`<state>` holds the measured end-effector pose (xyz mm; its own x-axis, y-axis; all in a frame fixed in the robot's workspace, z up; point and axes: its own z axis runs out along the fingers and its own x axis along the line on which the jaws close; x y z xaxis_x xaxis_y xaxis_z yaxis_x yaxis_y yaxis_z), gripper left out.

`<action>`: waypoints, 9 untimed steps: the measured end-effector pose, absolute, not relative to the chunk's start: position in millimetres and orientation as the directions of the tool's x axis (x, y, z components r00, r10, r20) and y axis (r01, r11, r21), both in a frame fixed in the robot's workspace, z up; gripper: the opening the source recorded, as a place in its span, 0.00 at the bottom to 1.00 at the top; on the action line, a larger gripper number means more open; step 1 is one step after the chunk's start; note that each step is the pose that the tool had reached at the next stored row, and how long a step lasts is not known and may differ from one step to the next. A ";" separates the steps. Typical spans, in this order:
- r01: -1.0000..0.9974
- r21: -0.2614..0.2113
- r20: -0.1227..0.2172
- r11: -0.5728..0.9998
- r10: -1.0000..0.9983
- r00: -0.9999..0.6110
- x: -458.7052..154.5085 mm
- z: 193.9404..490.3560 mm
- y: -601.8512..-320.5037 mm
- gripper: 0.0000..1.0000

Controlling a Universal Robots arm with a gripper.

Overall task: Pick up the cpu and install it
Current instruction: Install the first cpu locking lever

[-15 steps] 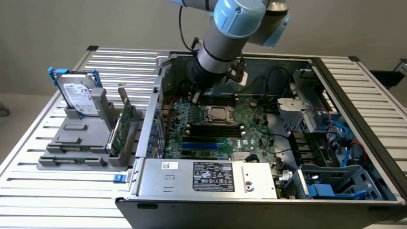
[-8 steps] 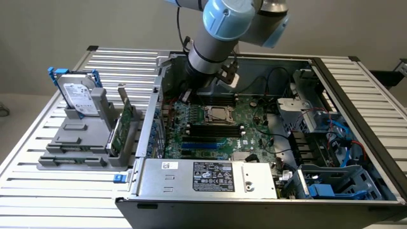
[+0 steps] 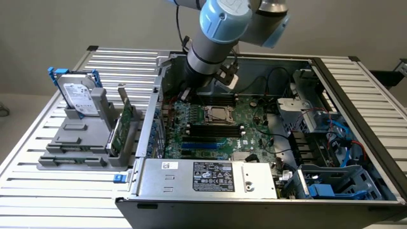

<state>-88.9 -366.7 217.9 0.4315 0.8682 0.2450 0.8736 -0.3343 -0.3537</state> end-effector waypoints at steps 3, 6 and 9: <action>0.865 -0.356 0.251 -0.355 0.855 0.454 -89.0 217.8 -366.7 0.11; 0.858 -0.360 0.263 -0.365 0.843 0.469 -89.8 218.4 -366.7 0.11; 0.855 -0.367 0.279 -0.367 0.833 0.478 -91.6 220.7 -366.7 0.11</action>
<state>-91.6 -366.7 220.7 0.4776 0.8332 0.2786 0.8547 -0.3671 -0.3670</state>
